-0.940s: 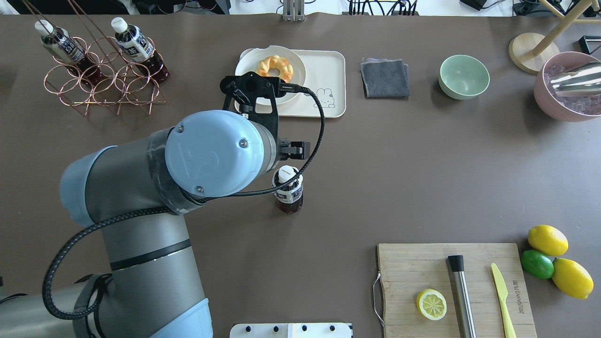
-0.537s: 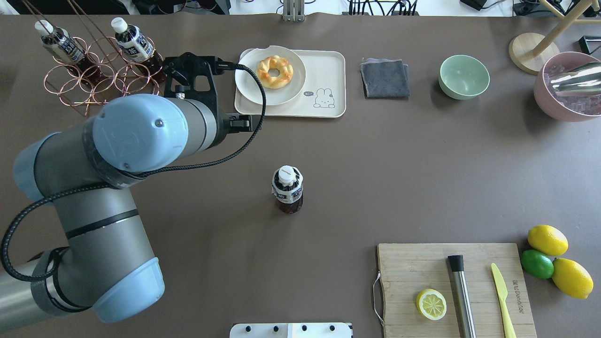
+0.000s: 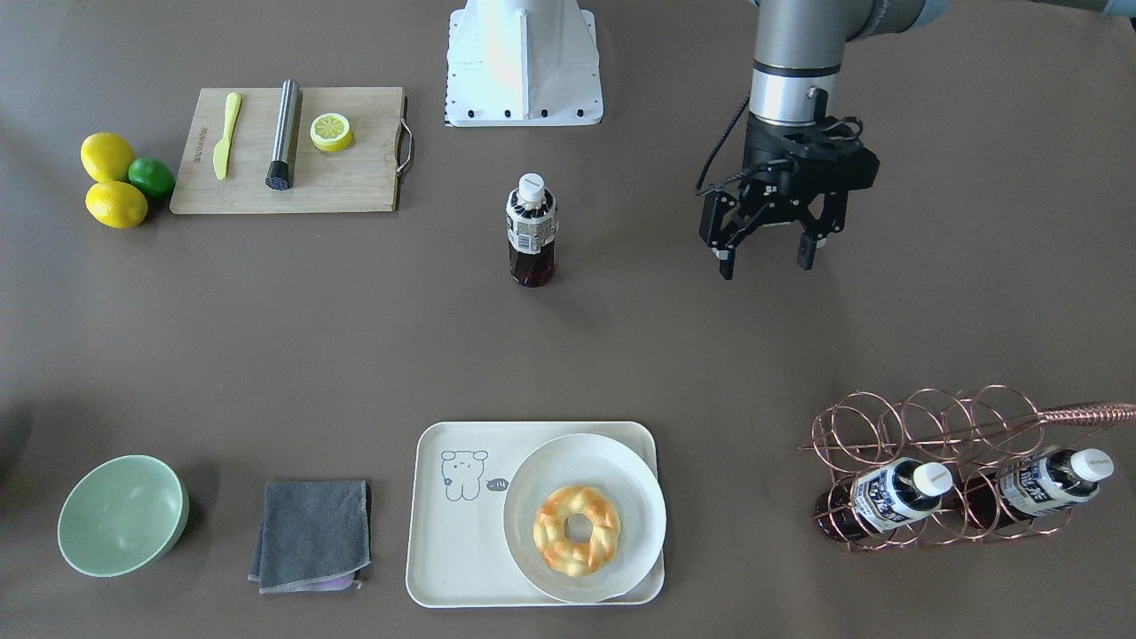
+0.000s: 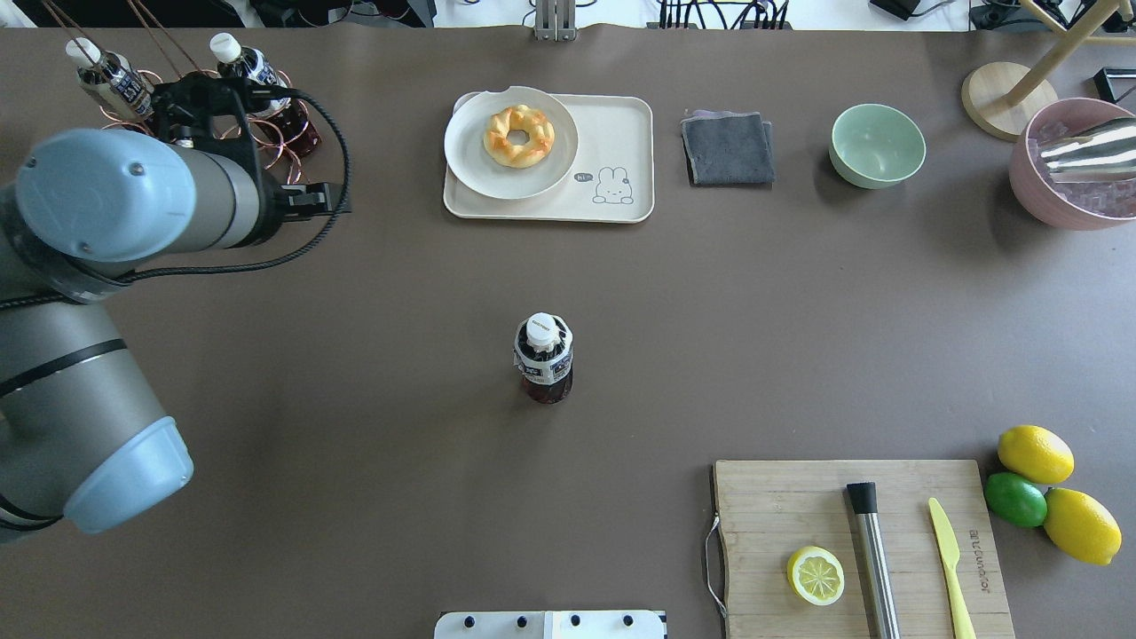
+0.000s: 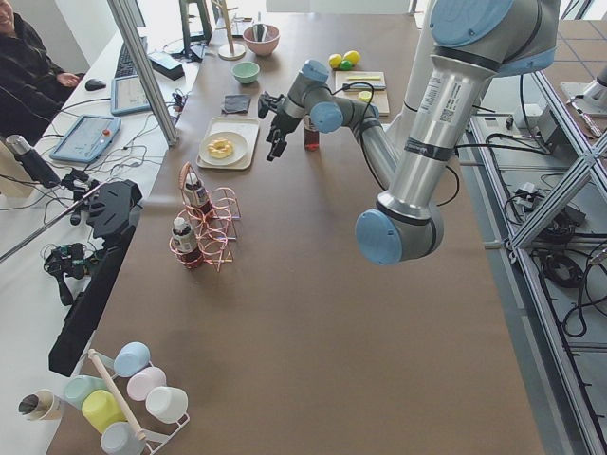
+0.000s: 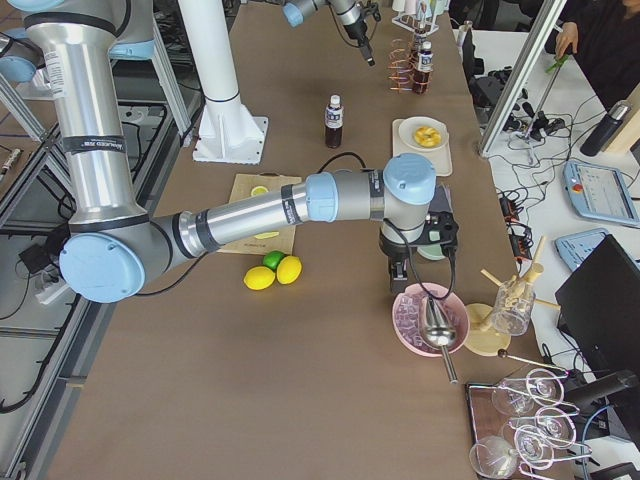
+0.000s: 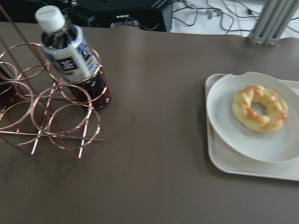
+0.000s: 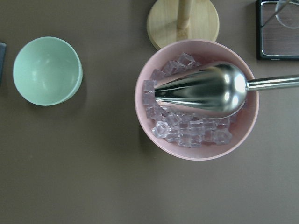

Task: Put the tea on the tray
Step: 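Open the left gripper and withdraw it while the right arm reaches toward the bottle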

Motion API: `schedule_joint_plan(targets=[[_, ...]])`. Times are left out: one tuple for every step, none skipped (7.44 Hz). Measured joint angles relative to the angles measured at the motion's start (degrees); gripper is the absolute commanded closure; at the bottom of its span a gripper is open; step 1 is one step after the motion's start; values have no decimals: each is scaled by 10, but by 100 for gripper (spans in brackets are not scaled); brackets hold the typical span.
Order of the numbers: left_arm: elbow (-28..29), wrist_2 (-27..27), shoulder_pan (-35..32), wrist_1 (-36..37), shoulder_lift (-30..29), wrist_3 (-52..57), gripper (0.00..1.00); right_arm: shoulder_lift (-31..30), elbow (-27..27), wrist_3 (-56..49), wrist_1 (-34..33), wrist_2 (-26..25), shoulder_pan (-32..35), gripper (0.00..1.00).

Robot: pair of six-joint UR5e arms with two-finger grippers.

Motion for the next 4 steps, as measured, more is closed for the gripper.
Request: schedule_joint_plan(targets=[[0,-42,-42,-2,54,9,3,24,23,55,1,0,-41,0],[1,-74,-99,-2,94,65,3,55,46,113,1,-1,-83,0],[9,-132,-174,-1,129,153,3,89,61,171,1,-8,-131,0],[37,-208,-259,-2,153,251,3,127,68,227,0,-23,-177,0]])
